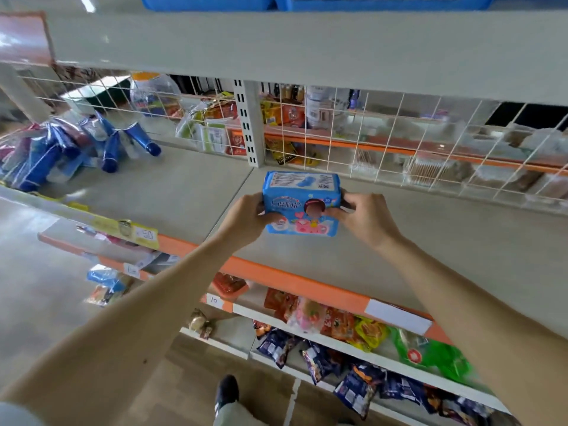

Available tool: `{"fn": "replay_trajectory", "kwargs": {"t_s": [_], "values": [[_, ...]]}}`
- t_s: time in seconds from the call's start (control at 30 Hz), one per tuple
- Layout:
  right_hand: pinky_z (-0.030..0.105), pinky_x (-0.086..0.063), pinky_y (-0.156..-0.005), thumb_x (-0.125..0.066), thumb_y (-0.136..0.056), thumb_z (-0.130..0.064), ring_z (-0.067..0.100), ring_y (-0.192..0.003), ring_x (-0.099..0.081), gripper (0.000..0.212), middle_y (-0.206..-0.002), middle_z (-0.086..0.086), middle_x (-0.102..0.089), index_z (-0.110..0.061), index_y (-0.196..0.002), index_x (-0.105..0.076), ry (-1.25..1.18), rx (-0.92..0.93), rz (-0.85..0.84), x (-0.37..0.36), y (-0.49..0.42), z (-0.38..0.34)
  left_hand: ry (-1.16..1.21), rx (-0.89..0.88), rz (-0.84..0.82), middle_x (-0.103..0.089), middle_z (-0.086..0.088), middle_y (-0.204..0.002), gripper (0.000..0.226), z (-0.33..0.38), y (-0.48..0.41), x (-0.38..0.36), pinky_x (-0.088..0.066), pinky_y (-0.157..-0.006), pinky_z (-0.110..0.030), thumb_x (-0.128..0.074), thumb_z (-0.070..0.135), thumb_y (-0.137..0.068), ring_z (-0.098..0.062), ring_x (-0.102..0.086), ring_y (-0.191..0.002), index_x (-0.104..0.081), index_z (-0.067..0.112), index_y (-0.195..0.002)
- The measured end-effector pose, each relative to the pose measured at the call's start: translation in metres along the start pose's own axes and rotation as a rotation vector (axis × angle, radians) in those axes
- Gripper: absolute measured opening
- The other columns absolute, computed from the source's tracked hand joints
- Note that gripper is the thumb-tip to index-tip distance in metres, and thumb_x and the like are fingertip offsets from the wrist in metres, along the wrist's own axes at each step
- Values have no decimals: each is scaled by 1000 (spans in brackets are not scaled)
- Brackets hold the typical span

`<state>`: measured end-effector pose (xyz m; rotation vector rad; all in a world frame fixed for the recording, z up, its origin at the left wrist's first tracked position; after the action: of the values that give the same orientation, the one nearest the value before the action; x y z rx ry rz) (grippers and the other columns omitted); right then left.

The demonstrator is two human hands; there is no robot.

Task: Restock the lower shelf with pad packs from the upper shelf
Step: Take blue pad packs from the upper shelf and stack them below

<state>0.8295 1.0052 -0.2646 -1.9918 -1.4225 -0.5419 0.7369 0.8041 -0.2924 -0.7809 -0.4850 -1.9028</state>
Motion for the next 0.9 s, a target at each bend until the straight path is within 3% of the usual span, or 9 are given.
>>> {"fn": "replay_trajectory", "kwargs": {"t_s": [0.07, 0.13, 0.27, 0.37, 0.57, 0.63, 0.73, 0.9], "values": [[13, -48, -62, -77, -86, -21, 19, -91, -72, 43, -114, 8, -74, -6, -126, -67, 36, 4, 29, -8, -10, -2, 10, -11, 8, -72, -4, -109, 37, -12, -18, 5, -45, -54, -15, -72, 13, -90, -18, -65, -88, -66, 7, -126], [17, -43, -58, -77, -86, -23, 18, -78, -68, 42, -110, 9, -75, -8, -125, -68, 63, -4, 70, -12, -20, -1, 6, -23, 18, -74, -5, -102, 36, -20, -33, 9, -41, -50, -14, -74, 15, -88, -19, -65, -81, -69, 8, -123], [10, -41, -61, -77, -85, -19, 15, -90, -68, 39, -112, 9, -74, -6, -121, -70, 69, -51, 146, -33, -36, 4, -2, -59, 38, -70, -5, -91, 33, -41, -61, 17, -34, -46, -13, -76, 18, -87, -16, -57, -70, -72, 10, -118], [6, -38, -58, -78, -84, -19, 9, -79, -62, 32, -105, 10, -76, -7, -114, -74, 77, -82, 205, -45, -46, 9, 6, -86, 52, -65, -4, -78, 30, -52, -79, 22, -31, -42, -15, -77, 21, -86, -14, -51, -60, -73, 8, -114], [33, -46, -62, -78, -84, -24, 15, -71, -62, 27, -93, 10, -77, -5, -103, -77, 102, -107, 258, -57, -71, 16, -46, -111, 62, -56, -9, -61, 27, -64, -110, 30, -27, -45, -29, -78, 27, -86, -15, -41, -49, -76, 2, -95], [38, -49, -64, -78, -84, -26, 19, -70, -64, 27, -89, 11, -77, -4, -99, -77, 110, -113, 273, -60, -77, 19, -70, -125, 52, -59, -14, -61, 30, -65, -119, 31, -31, -47, -33, -78, 29, -85, -22, -44, -50, -75, 0, -90], [37, -49, -64, -78, -84, -27, 15, -73, -62, 27, -90, 12, -77, -4, -99, -76, 109, -115, 284, -66, -87, 21, -66, -131, 46, -70, -25, -76, 32, -70, -133, 32, -50, -60, -48, -80, 32, -83, -41, -63, -68, -77, 1, -89], [43, -54, -66, -76, -86, -24, 31, -81, -71, 27, -91, 14, -76, 0, -98, -75, 121, -121, 276, -70, -105, 22, -39, -129, 53, -72, -23, -76, 30, -74, -153, 36, -57, -66, -54, -83, 28, -79, -41, -69, -75, -78, 0, -89]]}}
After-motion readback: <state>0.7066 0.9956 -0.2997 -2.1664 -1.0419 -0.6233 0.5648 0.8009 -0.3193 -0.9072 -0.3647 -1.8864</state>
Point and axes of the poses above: each hand's wrist, its own y-axis away from the middle knuckle, its own x-axis out of the back of the hand, z = x × y, the point moved 10 cm from there along -y, towards the middle knuckle
